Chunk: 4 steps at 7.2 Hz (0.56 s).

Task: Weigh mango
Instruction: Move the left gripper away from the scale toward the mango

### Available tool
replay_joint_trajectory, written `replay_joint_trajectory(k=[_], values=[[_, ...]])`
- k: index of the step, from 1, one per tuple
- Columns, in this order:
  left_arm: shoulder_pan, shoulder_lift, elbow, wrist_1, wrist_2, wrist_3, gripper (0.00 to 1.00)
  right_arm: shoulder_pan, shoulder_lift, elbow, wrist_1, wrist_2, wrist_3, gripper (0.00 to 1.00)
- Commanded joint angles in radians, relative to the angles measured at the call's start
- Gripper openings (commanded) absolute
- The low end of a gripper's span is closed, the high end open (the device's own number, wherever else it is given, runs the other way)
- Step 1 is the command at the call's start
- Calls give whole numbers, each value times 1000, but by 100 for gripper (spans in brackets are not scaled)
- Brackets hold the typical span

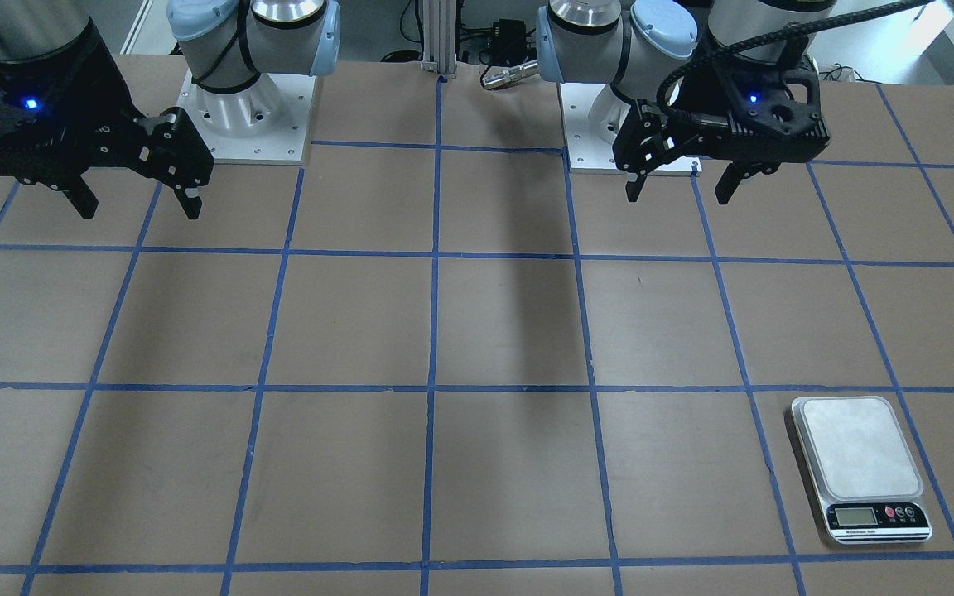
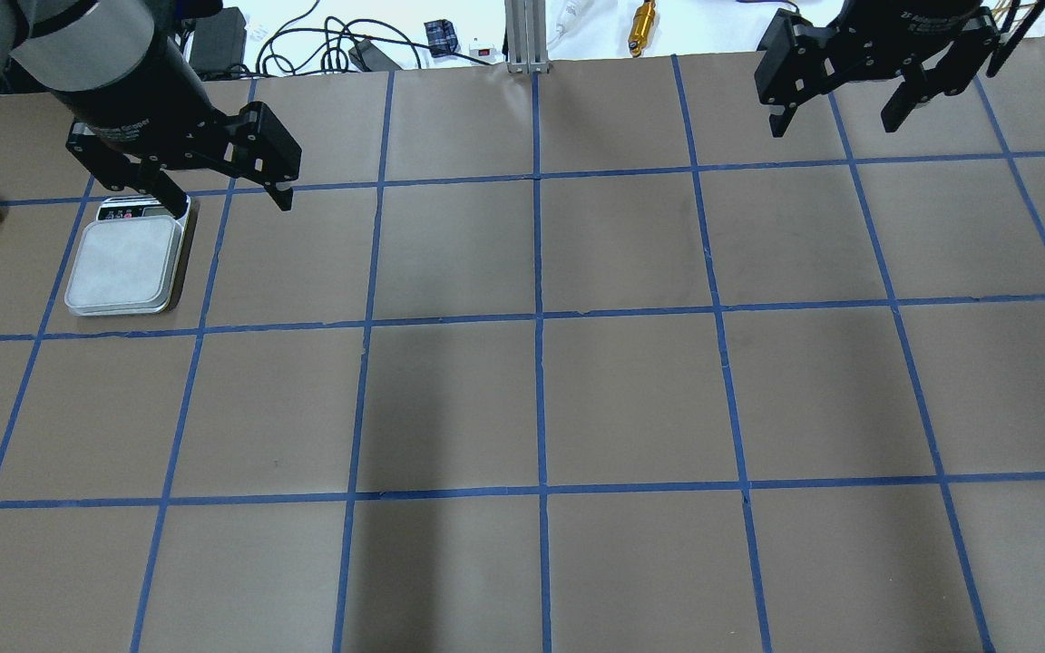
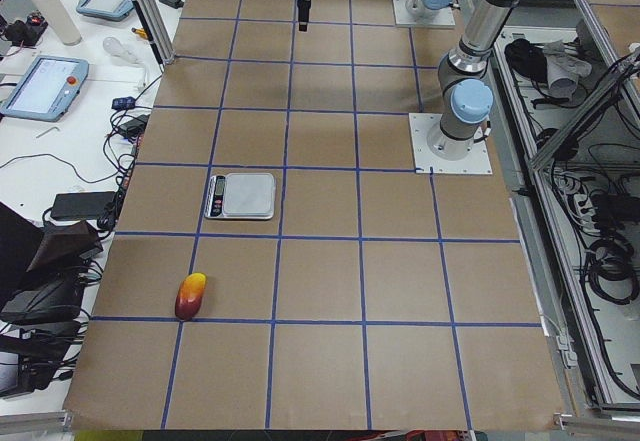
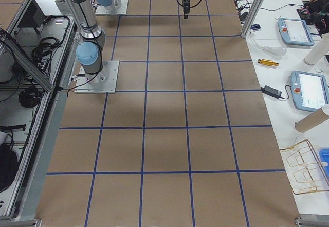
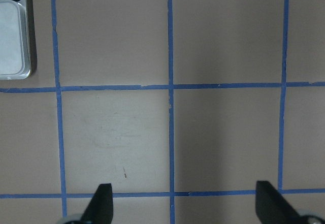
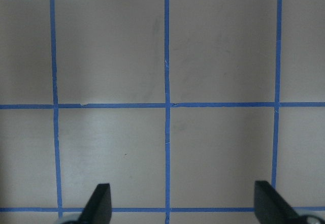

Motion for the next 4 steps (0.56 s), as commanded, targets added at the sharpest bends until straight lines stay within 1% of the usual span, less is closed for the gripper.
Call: replay_joint_trajectory(k=[1, 4], values=[[1, 0, 0, 1, -1, 10, 100, 0, 0, 0, 0, 1, 0, 100], [7, 0, 0, -1, -1, 13, 100, 0, 0, 0, 0, -1, 0, 100]])
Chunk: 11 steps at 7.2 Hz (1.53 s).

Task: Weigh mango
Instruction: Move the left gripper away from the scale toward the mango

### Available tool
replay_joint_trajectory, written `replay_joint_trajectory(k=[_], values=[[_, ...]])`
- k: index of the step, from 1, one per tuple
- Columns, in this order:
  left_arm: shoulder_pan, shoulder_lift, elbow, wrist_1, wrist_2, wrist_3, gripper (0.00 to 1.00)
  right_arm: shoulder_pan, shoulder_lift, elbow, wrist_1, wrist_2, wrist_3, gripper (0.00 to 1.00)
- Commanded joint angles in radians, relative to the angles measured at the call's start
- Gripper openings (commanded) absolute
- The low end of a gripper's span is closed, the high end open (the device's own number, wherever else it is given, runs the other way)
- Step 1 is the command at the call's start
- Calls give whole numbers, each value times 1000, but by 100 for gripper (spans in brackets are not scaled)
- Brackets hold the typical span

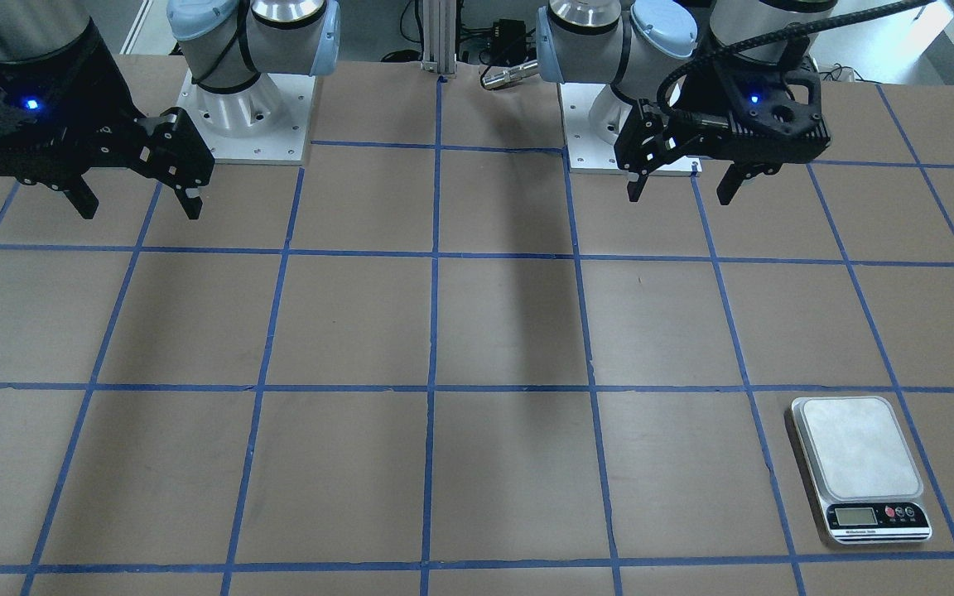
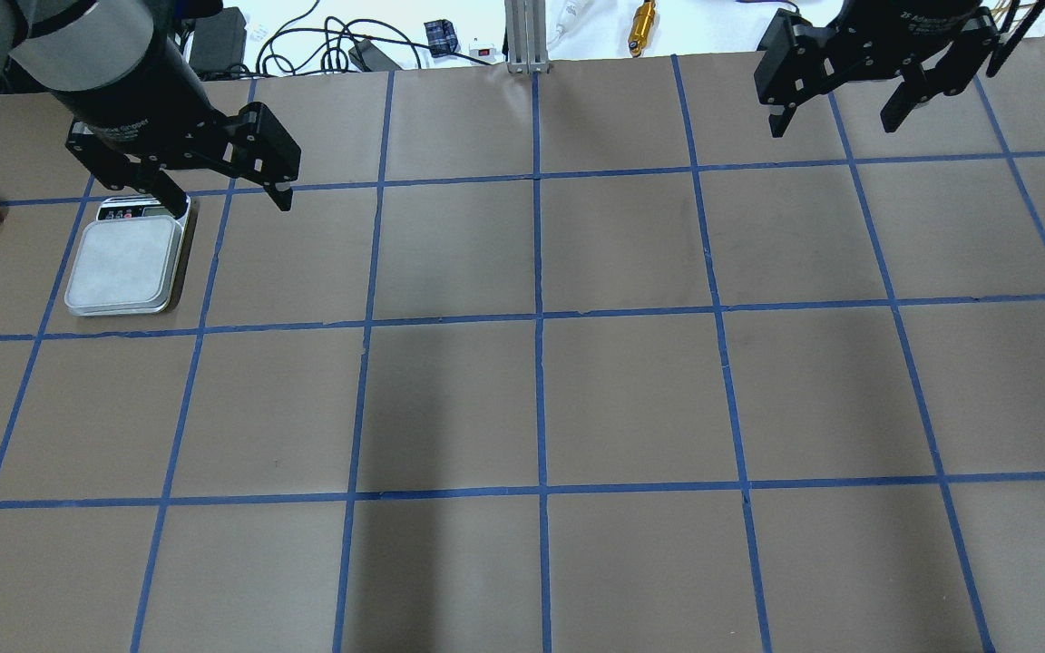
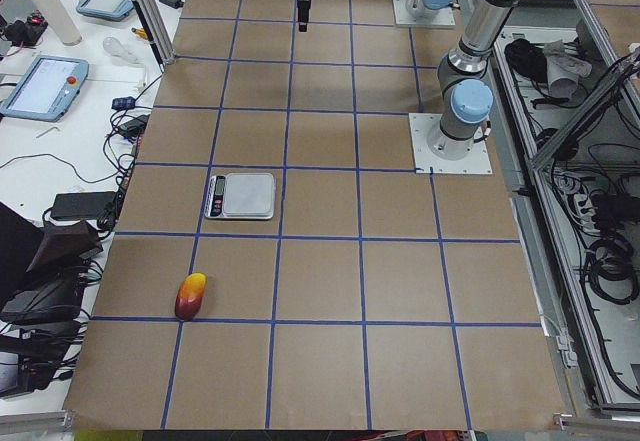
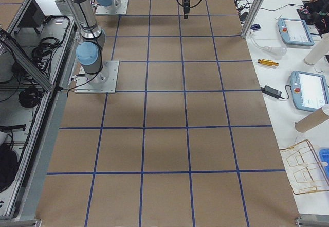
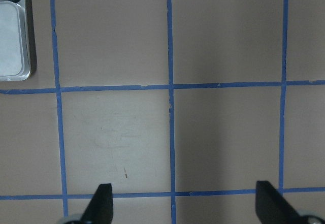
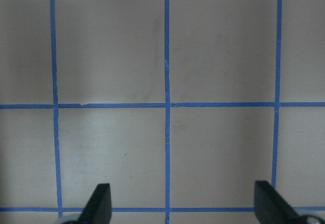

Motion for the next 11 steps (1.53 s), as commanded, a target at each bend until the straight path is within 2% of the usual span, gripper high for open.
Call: replay_joint_trajectory(k=[1, 4, 7, 8, 11], values=[[35, 3, -2, -7, 1, 95, 100, 0, 0, 0, 0, 0, 0, 100], [274, 3, 3, -76, -8, 579, 100, -2, -2, 0, 0, 0, 0, 100], [533, -82, 3, -61, -9, 991, 100, 0, 0, 0, 0, 0, 0, 100], [598, -119, 3, -14, -8, 1060, 100, 0, 0, 0, 0, 0, 0, 100], [693, -260, 38, 153, -6, 1265, 100, 0, 0, 0, 0, 0, 0, 100]])
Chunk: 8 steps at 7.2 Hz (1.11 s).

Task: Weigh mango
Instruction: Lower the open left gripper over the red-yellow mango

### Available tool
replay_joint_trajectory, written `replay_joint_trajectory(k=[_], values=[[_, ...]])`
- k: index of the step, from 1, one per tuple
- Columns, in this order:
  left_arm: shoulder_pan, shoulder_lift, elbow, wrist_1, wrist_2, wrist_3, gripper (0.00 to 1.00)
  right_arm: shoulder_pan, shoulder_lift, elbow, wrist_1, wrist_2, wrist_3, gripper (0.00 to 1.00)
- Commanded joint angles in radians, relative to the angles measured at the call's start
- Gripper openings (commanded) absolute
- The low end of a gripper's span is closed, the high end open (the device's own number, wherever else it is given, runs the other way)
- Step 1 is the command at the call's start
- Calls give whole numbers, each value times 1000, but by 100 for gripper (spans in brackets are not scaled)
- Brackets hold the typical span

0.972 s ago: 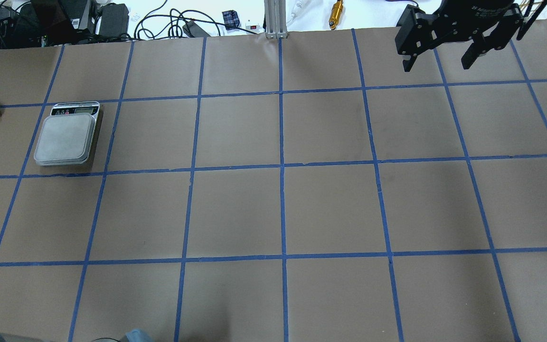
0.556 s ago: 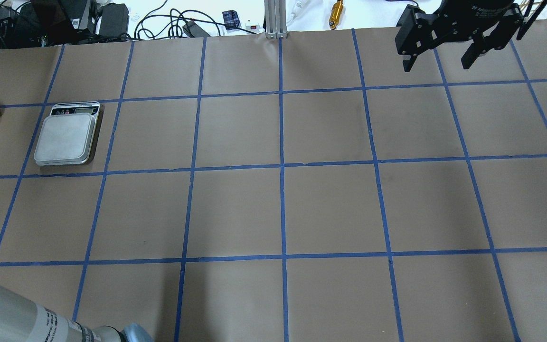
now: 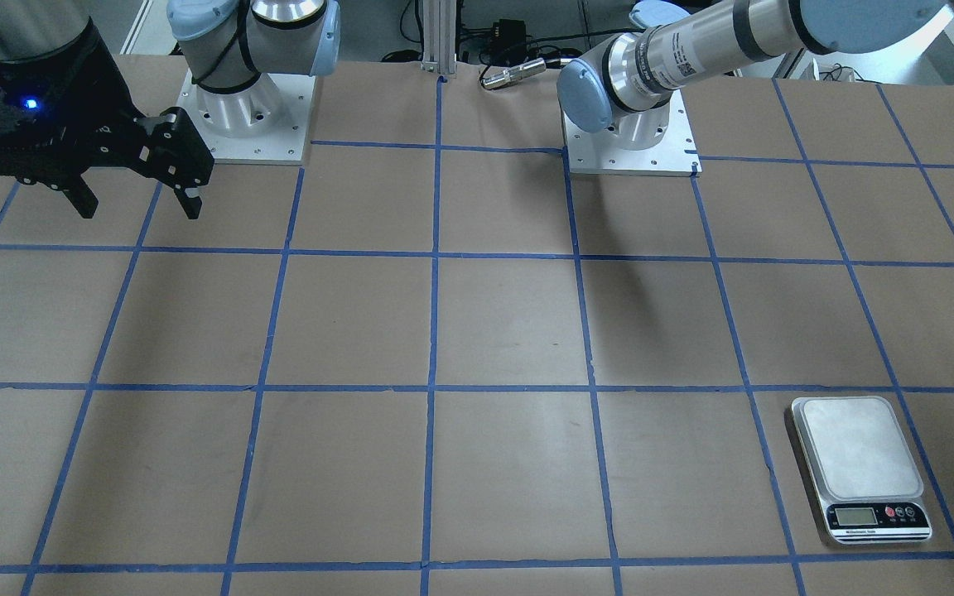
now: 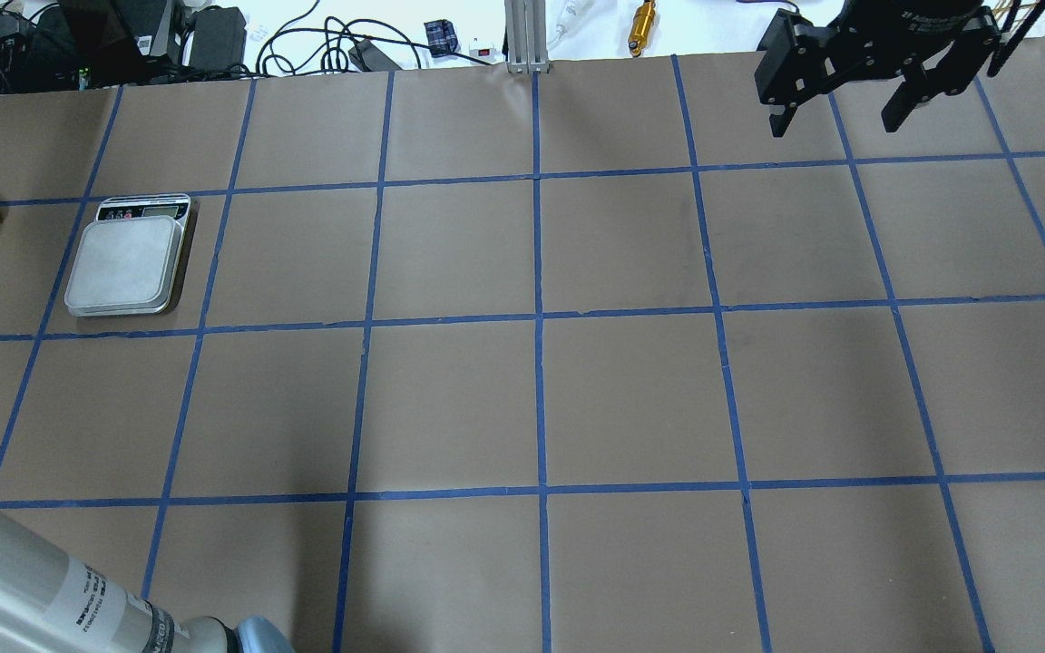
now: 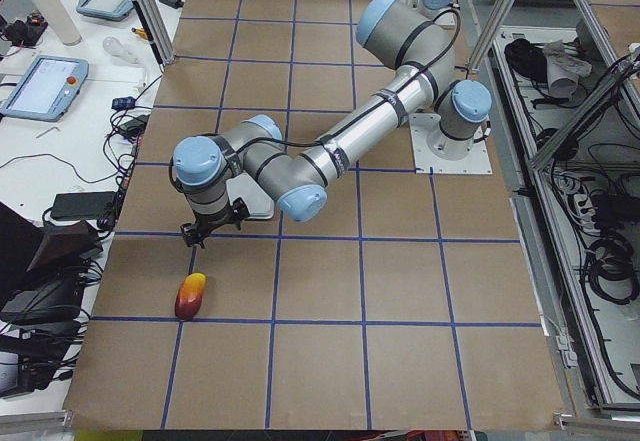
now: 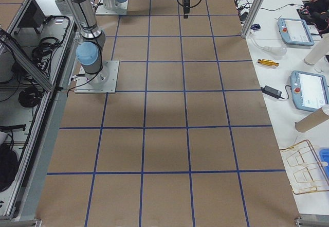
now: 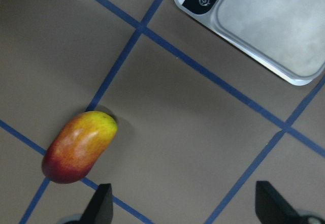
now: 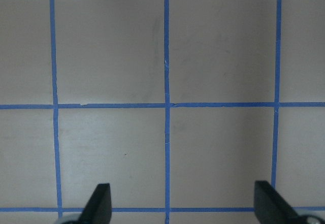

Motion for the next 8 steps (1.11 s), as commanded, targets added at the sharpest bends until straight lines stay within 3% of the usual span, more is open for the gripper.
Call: replay_joint_trajectory(k=[1, 5, 8], values=[[8, -113, 125, -4, 0, 122, 100, -1, -1, 0, 0, 0, 0, 100], [29, -305, 328, 7, 2, 312, 100, 0, 1, 0, 0, 0, 0, 100], [29, -362, 399, 30, -1, 488, 100, 0, 1, 0, 0, 0, 0, 100]])
